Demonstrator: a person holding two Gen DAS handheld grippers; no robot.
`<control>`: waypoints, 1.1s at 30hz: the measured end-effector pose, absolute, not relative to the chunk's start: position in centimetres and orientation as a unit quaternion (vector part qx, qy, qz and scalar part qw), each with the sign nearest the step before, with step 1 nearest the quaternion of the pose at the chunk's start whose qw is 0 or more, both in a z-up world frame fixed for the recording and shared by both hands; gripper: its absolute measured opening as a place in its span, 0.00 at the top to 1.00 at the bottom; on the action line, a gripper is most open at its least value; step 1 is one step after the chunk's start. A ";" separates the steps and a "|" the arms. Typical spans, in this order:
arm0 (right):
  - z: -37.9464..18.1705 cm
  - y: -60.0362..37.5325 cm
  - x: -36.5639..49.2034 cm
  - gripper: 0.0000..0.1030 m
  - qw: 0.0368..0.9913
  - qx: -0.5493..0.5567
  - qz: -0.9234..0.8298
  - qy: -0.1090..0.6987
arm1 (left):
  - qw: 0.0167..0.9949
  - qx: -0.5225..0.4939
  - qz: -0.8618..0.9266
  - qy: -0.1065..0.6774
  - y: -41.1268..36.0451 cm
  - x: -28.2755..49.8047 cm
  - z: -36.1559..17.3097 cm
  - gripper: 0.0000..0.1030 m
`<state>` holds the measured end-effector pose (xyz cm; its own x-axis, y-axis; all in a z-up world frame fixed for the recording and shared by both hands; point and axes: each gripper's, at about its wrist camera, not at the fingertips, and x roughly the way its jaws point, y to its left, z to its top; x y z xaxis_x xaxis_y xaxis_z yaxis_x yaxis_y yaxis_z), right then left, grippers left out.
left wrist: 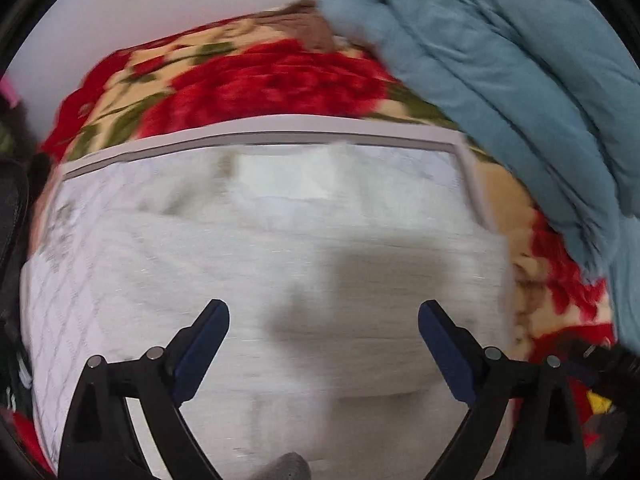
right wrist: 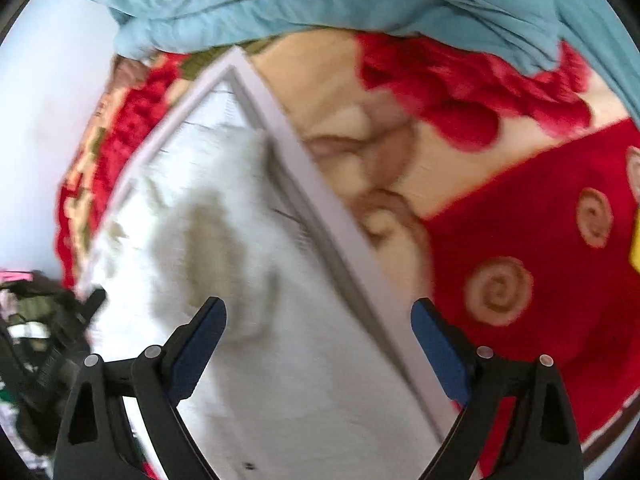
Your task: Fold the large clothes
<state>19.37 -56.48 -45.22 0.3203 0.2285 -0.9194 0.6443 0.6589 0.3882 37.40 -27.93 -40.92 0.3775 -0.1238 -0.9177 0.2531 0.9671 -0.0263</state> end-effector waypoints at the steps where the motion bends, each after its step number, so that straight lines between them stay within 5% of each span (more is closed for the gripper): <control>1: -45.2 -56.1 20.5 0.08 0.718 0.396 -0.127 0.558 | 0.831 0.062 -0.095 0.545 -26.7 37.6 -40.9 0.06; 8: -48.8 -51.5 29.0 0.13 0.706 0.393 -0.030 0.589 | 0.826 0.114 0.045 0.550 -17.9 39.9 -43.8 0.06; 9: -49.5 -50.7 29.8 0.39 0.702 0.384 -0.018 0.600 | 0.821 0.115 0.059 0.556 -16.8 40.5 -44.4 0.06; 10: -50.3 -49.6 30.9 0.88 0.695 0.368 -0.006 0.618 | 0.818 0.115 0.070 0.559 -16.0 40.9 -44.8 0.06; 12: -50.3 -48.5 31.9 0.94 0.703 0.329 -0.011 0.630 | 0.818 0.119 0.080 0.557 -14.9 41.4 -45.0 0.06; 19: -43.5 -51.0 32.5 0.95 0.788 0.250 -0.083 0.556 | 0.821 0.105 0.070 0.557 -14.1 43.2 -45.5 0.06; 24: -49.7 -51.7 34.1 0.93 0.714 0.229 -0.092 0.655 | 0.774 0.101 0.087 0.619 -13.0 45.0 -51.1 0.06; 27: -50.0 -51.1 33.9 0.84 0.694 0.219 -0.089 0.680 | 0.783 0.107 0.082 0.608 -13.3 44.5 -49.3 0.06; 30: -45.5 -51.0 33.4 0.52 0.723 0.210 -0.110 0.649 | 0.802 0.136 0.068 0.577 -15.0 44.5 -46.2 0.06; 33: -40.6 -49.7 34.2 0.51 0.752 0.247 -0.081 0.606 | 0.822 0.172 0.068 0.539 -17.0 46.0 -44.5 0.06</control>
